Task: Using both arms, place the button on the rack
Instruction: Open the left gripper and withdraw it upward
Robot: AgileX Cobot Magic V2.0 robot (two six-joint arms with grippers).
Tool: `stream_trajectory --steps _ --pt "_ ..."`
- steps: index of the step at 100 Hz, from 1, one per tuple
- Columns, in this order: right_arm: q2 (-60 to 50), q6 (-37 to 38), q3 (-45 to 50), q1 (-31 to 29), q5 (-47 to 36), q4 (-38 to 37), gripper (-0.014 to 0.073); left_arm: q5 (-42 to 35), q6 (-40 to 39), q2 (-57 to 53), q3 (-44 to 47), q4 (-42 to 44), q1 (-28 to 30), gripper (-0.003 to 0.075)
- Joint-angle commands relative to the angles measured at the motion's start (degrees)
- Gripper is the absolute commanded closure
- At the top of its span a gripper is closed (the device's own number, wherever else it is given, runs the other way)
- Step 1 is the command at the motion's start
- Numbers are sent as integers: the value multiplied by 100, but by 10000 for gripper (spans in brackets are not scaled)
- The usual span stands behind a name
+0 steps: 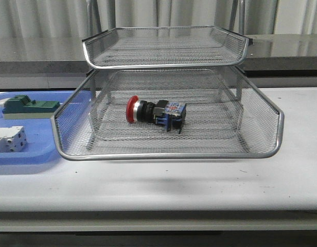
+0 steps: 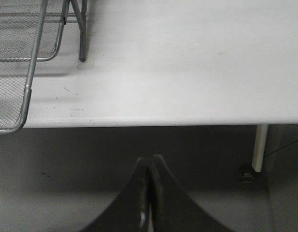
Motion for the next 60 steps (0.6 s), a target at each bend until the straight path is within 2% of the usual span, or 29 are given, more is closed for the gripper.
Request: stream_trajectory --steps 1,15,28,60 --pt "9 -26 -188 -30 -297 -74 663 -1095 -86 -703 640 -369 136 210" --pt "9 -26 -188 -30 -297 -74 663 -2515 -217 -1673 2030 -461 176 227" --pt "9 -26 -188 -30 -297 -74 663 -3469 -217 -2569 3199 -739 176 254" --pt "9 -26 -188 -30 -297 -74 663 -4859 -217 -4637 5371 -1716 162 260"
